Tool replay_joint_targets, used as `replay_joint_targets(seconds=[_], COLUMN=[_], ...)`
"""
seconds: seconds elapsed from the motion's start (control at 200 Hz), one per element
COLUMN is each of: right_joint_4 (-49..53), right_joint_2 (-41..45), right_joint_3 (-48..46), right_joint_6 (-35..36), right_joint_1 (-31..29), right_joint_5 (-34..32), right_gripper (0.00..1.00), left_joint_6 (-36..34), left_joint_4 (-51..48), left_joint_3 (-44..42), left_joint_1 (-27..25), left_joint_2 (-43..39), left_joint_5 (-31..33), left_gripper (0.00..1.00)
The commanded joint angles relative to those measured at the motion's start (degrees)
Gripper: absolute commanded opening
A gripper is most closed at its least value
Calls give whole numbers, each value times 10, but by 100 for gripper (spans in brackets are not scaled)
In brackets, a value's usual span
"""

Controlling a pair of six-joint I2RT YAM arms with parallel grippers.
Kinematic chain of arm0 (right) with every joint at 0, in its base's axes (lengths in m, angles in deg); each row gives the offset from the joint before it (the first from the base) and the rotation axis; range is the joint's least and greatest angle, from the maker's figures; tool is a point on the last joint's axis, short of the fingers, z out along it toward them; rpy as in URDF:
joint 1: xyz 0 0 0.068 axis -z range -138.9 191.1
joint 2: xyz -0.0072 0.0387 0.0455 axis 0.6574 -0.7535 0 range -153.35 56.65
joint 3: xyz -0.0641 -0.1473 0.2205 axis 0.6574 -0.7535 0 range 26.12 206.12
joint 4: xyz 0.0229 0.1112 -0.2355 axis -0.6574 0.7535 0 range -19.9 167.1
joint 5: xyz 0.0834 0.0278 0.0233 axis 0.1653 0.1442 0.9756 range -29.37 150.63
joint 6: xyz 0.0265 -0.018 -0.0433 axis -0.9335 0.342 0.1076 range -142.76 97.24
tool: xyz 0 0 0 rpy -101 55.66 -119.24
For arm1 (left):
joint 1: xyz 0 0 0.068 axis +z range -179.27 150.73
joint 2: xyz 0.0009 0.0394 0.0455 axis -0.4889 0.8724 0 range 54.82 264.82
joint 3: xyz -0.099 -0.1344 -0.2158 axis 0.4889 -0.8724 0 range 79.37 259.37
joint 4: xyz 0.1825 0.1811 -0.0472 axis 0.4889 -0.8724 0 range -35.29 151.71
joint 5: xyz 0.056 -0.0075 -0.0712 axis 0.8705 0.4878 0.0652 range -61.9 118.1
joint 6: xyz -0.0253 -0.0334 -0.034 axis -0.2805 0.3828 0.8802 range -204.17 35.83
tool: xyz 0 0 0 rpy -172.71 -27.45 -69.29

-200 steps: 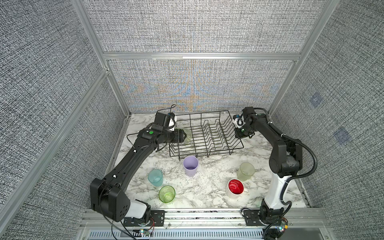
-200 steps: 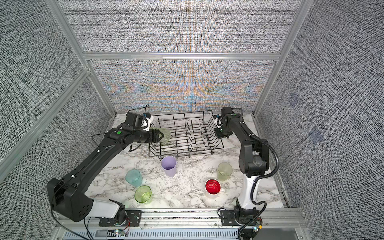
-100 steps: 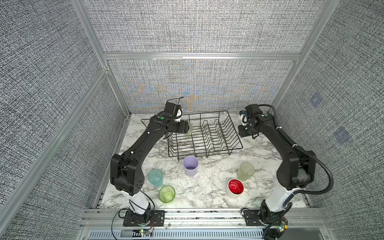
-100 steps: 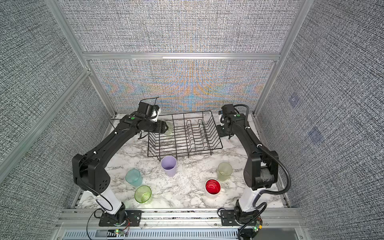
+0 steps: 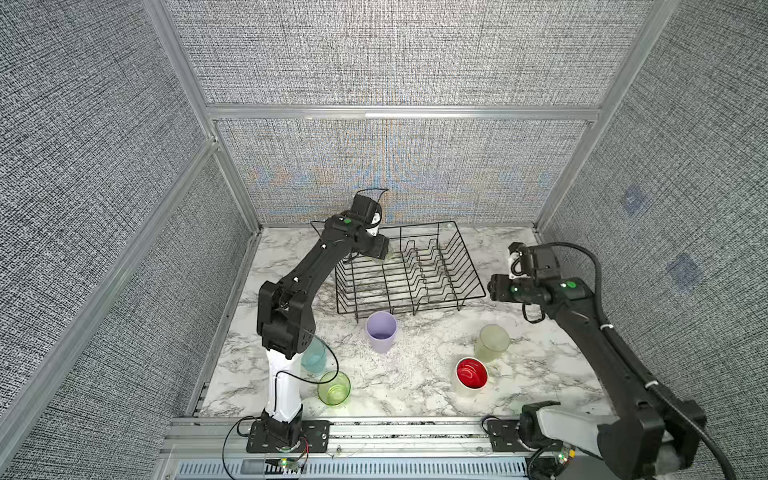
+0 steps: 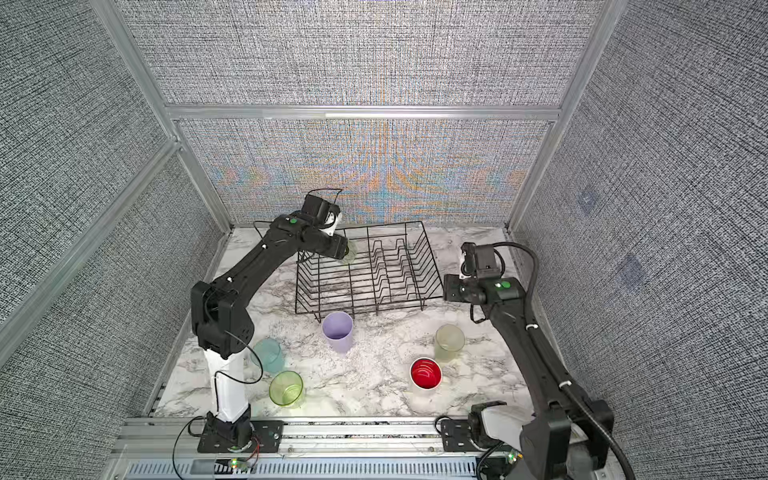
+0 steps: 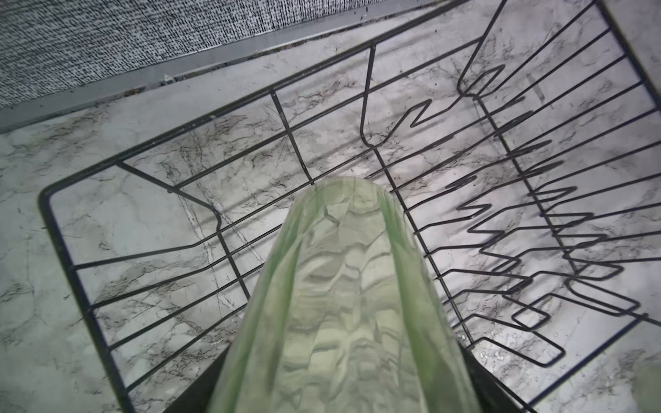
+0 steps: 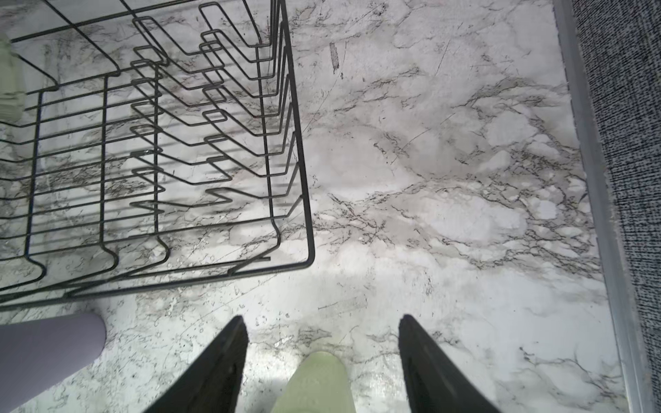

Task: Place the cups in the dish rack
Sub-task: 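Carry the tall green cup over the rack with the left gripper and lower it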

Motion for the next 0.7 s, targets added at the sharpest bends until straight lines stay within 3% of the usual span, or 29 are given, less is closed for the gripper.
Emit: replay_joint_targets(seconds=[0.0, 0.475, 0.69], right_joint_4=[-3, 30, 38], right_joint_2=[30, 78, 83], right_joint_3=[-14, -19, -14], right_joint_6=[-12, -10, -11], right_joint_1=[-1, -1, -1], right_joint_5=[26, 27, 24], right_gripper=[68, 68, 68], left_joint_6=[-29, -43, -42], left_joint_4=[-17, -37, -37], left_joint_3=[17, 79, 88], left_joint_1=[-2, -3, -3], left_joint_2=[24, 116, 132], left_joint_5=[-10, -46, -48], left_gripper=[60, 66, 76])
